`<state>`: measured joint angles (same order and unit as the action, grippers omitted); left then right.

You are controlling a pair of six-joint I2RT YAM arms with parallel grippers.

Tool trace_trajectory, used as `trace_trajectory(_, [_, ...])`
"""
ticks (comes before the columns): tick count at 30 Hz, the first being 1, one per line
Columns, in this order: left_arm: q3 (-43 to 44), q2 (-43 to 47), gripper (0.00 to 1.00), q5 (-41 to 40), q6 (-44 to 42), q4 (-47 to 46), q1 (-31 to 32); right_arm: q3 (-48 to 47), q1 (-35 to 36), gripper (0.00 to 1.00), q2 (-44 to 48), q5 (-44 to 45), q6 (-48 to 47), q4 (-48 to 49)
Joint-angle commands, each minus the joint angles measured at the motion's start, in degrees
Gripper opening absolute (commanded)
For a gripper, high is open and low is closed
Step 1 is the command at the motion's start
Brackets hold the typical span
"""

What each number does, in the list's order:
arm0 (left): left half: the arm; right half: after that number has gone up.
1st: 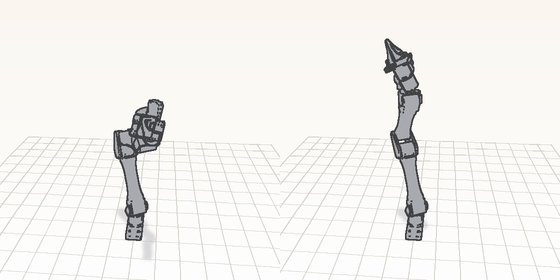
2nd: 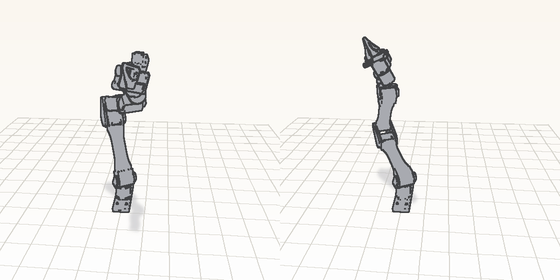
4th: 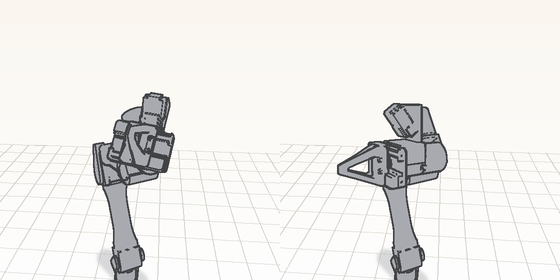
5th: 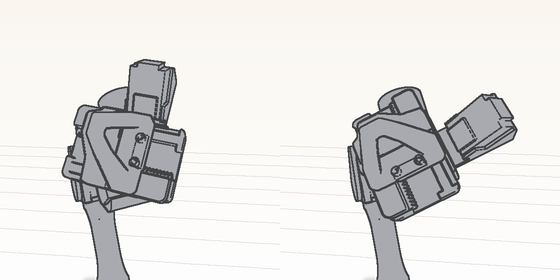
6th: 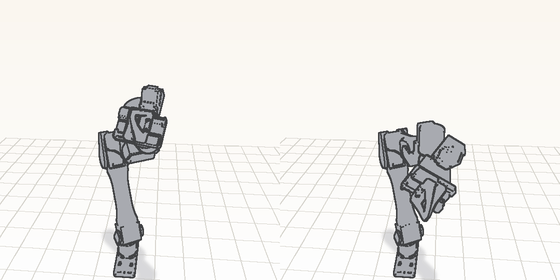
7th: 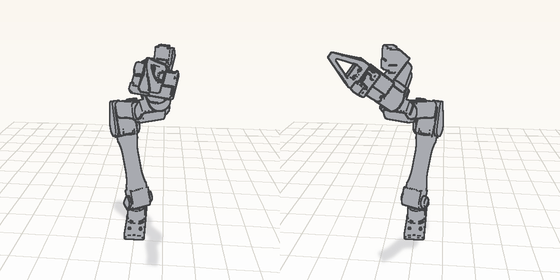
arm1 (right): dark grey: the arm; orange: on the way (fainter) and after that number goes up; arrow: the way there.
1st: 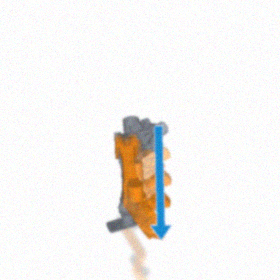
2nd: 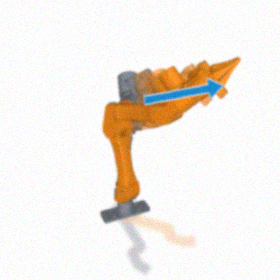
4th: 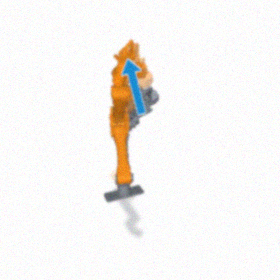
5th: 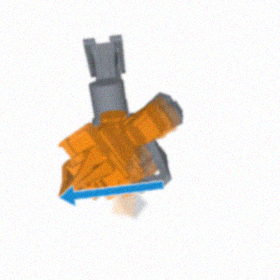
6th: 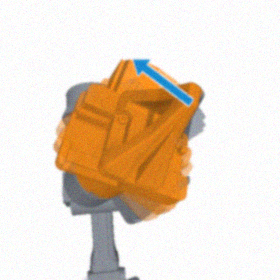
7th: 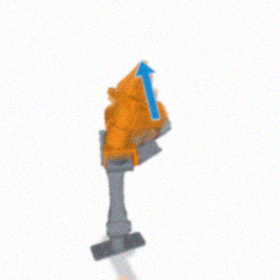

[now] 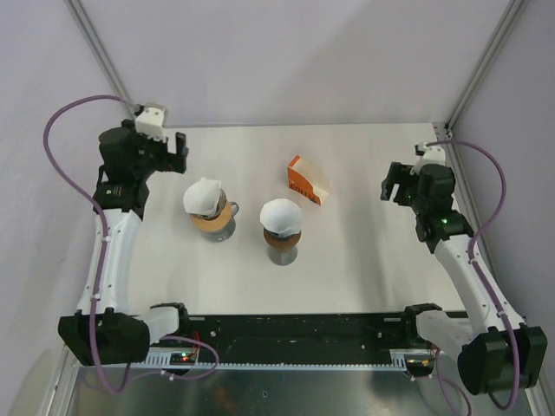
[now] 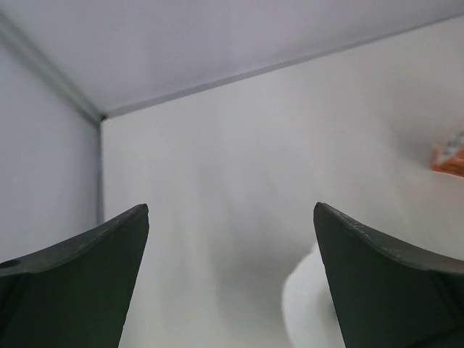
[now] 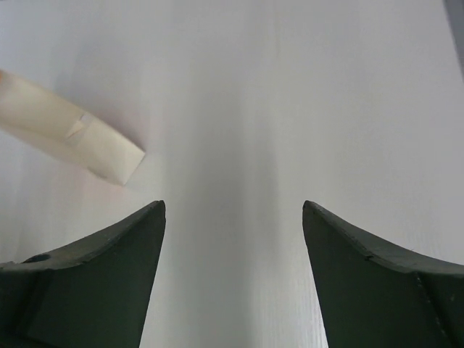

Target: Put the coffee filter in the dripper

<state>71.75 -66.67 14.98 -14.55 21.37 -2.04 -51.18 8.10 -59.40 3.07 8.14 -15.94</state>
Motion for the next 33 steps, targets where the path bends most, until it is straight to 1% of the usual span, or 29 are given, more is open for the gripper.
trace_trajectory(1, [-6.1, 3.5, 1.0, -8.4, 5.7, -9.5, -4.5, 5.7, -2.8, 0.81, 4.1, 4.2, 1.8, 10.4])
trace_trajectory(3, [-9.9, 5.0, 1.0, -11.3, 4.9, -11.8, -5.8, 7.9, -3.3, 0.81, 4.4, 5.8, 1.8, 12.3])
trace_trajectory(5, [-13.5, 5.9, 0.99, -12.4, 4.7, -13.6, -7.8, 9.8, -3.5, 0.81, 4.1, 7.4, 1.7, 13.9])
trace_trajectory(11, [-21.4, 4.5, 1.0, -9.6, 5.7, -19.1, -17.8, 15.1, -3.6, 0.81, 4.0, 9.3, 2.3, 20.3])
trace_trajectory(13, [-23.4, 3.7, 1.0, -9.3, 6.3, -20.4, -19.6, 16.5, -3.7, 0.8, 4.0, 10.5, 2.8, 22.0])
trace_trajectory(17, [-28.3, 3.0, 1.0, -10.0, 6.9, -25.1, -20.3, 18.6, -3.6, 0.79, 3.3, 12.7, 4.3, 24.3])
trace_trajectory(23, [-36.0, 3.7, 1.0, -11.0, 9.5, -32.4, -20.4, 19.9, -3.6, 0.77, 1.8, 14.0, 5.6, 24.3])
trace_trajectory(27, [-39.0, 3.0, 1.0, -9.4, 11.4, -34.3, -20.4, 22.5, -3.7, 0.77, 2.0, 14.0, 5.7, 26.1])
trace_trajectory(31, [-40.5, 2.3, 1.0, -9.7, 12.1, -36.3, -20.4, 25.6, -3.6, 0.77, 3.3, 13.1, 5.8, 29.0])
trace_trajectory(33, [-41.5, 2.2, 1.0, -7.9, 12.4, -37.4, -20.4, 26.8, -3.7, 0.77, 3.8, 12.9, 5.7, 30.3])
